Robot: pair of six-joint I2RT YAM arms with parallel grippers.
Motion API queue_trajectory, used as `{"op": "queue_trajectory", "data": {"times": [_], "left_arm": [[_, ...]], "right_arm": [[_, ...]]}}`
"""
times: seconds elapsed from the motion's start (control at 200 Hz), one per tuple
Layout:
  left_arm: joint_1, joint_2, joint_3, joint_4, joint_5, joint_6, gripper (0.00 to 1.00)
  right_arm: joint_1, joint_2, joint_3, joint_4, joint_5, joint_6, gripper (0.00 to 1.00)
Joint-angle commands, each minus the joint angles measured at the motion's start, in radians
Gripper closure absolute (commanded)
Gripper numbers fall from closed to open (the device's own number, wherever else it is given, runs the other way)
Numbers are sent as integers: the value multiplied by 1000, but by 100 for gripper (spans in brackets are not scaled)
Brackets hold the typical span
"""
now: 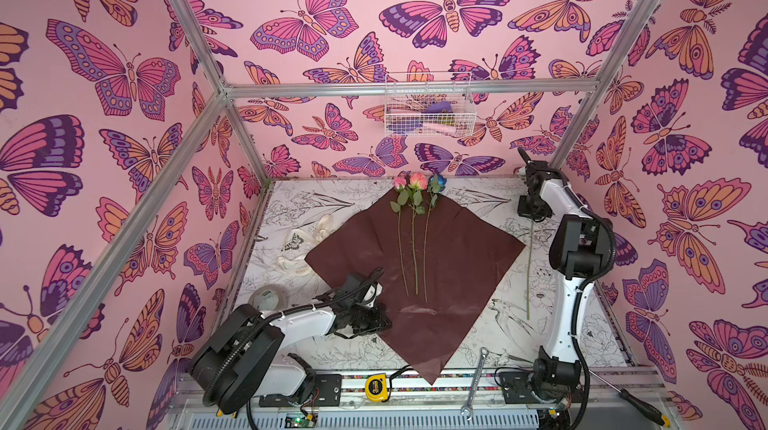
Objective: Tie the bouquet of fake flowers
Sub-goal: 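Reach the right gripper to the leafy green stem and grasp it, then carry the leafy green stem onto the roses and release it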
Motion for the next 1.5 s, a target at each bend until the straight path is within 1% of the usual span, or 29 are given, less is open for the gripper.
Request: {"op": "queue_trajectory", "data": {"times": [0.0, 0.105, 0.175, 0.265, 0.33, 0.431, 0.516, 0.576, 0.666, 0.841, 1.026, 1.202, 1.497], "left_arm": [[4, 24, -10, -53, -49, 15, 100], [3, 31, -9, -45, -40, 17, 100], [4, 35, -10, -41, -37, 18, 100], [3, 36, -11, -38, -35, 20, 100], [3, 37, -11, -36, -33, 20, 100], [3, 39, -10, -33, -29, 21, 100], [3, 39, -11, -33, -27, 23, 100], [3, 38, -11, -32, -25, 23, 100], [3, 33, -14, -33, -26, 21, 100], [4, 25, -20, -32, -28, 18, 100], [4, 27, -22, -27, -25, 18, 100], [3, 25, -22, -25, -26, 20, 100], [3, 39, -16, -26, -26, 23, 100]], "right_arm": [[-2, -156, -24, -44, -27, -6, 100], [1, -262, -109, -29, -173, 38, 100], [3, -338, -190, 0, -298, 82, 100], [18, -427, -320, 76, -451, 155, 100], [47, -487, -421, 149, -522, 206, 100], [110, -560, -553, 259, -580, 286, 100], [168, -597, -640, 351, -604, 361, 100], [213, -609, -675, 399, -600, 396, 100], [283, -605, -686, 439, -577, 427, 100], [394, -525, -626, 474, -535, 456, 100], [478, -363, -463, 447, -532, 455, 100], [512, -216, -297, 426, -557, 454, 100], [534, -24, -18, 318, -488, 405, 100]]}}
